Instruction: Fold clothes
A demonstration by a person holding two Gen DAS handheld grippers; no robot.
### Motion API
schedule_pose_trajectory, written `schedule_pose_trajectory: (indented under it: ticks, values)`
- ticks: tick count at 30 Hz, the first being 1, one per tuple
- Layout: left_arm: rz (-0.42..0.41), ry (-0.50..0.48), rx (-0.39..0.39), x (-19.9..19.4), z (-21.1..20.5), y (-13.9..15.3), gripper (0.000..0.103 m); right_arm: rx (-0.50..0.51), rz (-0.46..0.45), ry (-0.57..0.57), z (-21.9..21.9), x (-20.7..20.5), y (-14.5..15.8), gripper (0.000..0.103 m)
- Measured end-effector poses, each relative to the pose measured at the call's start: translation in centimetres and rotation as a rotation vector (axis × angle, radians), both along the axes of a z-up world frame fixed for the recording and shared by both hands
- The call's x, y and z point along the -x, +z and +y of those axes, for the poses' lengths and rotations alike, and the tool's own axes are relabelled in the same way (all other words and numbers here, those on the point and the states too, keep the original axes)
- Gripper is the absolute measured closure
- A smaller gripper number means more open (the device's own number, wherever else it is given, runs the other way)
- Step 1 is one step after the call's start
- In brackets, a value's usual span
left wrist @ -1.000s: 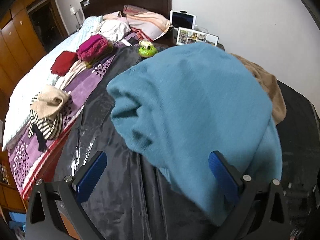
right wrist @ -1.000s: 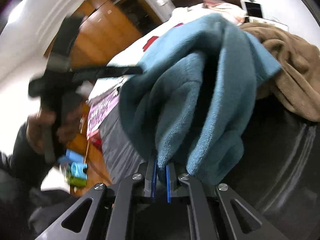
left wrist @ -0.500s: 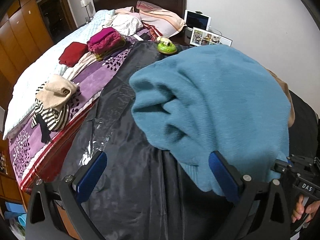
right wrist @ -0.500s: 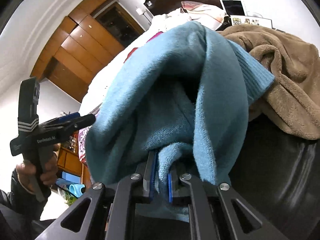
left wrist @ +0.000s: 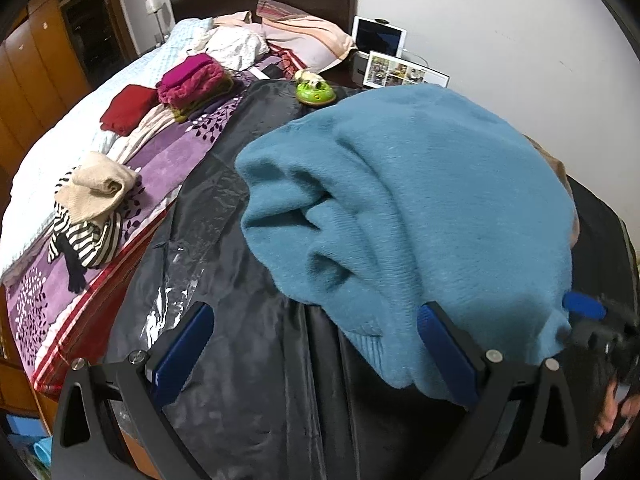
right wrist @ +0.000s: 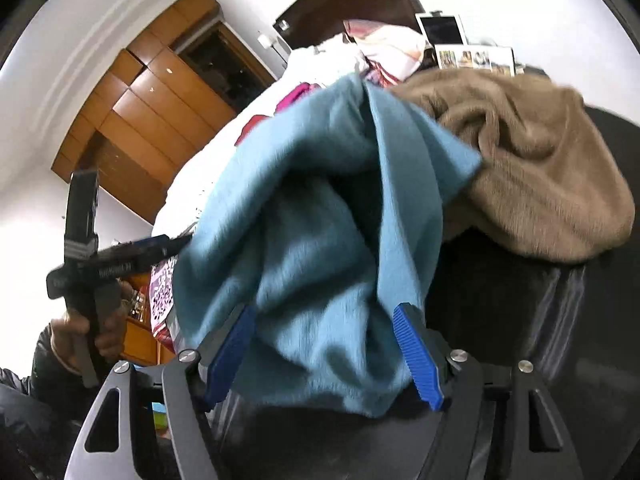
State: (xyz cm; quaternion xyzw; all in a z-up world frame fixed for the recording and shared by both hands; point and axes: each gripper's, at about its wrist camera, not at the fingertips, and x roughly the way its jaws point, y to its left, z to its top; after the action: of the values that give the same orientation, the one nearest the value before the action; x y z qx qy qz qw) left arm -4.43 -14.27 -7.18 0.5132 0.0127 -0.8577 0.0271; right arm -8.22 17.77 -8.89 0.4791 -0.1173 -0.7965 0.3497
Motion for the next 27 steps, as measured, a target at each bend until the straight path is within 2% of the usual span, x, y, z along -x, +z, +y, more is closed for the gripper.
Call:
schedule_pose_trajectory:
  ticks: [5,8,11,14,16,17,18,20,24,25,27]
  values:
    - [-0.001,0.002,0.011,-0.4,-0.2,0.3,0.001,0.044,0.033,0.079,-2.8,3.3,1.3,0.029]
    - [-0.005,0.013,0.023,-0.8,-0.6,0.3,0.001,0.014,0.036,0.151,-4.3,4.4,0.8,0.029]
    - [-0.015,0.027,0.040,-1.3,-1.0,0.2,0.001,0.016,-0.018,0.227,-5.5,5.7,-1.6,0.029]
    - [-0.022,0.040,0.064,-1.9,-1.4,0.2,0.001,0.099,-0.101,0.314,-6.8,5.3,-3.3,0.030]
    - [-0.021,0.056,0.067,-2.2,-2.0,0.3,0.001,0.114,-0.089,0.361,-7.8,3.7,-2.9,0.038]
    - [-0.020,0.065,0.065,-2.2,-2.2,0.4,0.001,0.119,-0.081,0.381,-8.3,2.6,-2.5,0.055]
    - [-0.019,0.076,0.061,-2.3,-2.5,0.4,0.001,0.119,-0.071,0.387,-8.6,1.7,-2.1,0.061]
    - [-0.017,0.089,0.055,-2.2,-2.7,0.4,0.001,0.127,-0.051,0.386,-8.9,0.5,-1.2,0.067]
    - [-0.013,0.082,0.051,-1.9,-2.1,0.5,0.001,0.100,0.000,0.264,-7.6,-1.2,0.6,0.076]
    - [-0.008,0.076,0.050,-1.9,-1.9,0.7,0.001,0.128,0.007,0.237,-7.1,-1.6,1.5,0.077]
    - [0.003,0.065,0.047,-2.0,-1.3,1.1,0.001,0.300,-0.009,0.209,-5.1,-2.6,3.5,0.083]
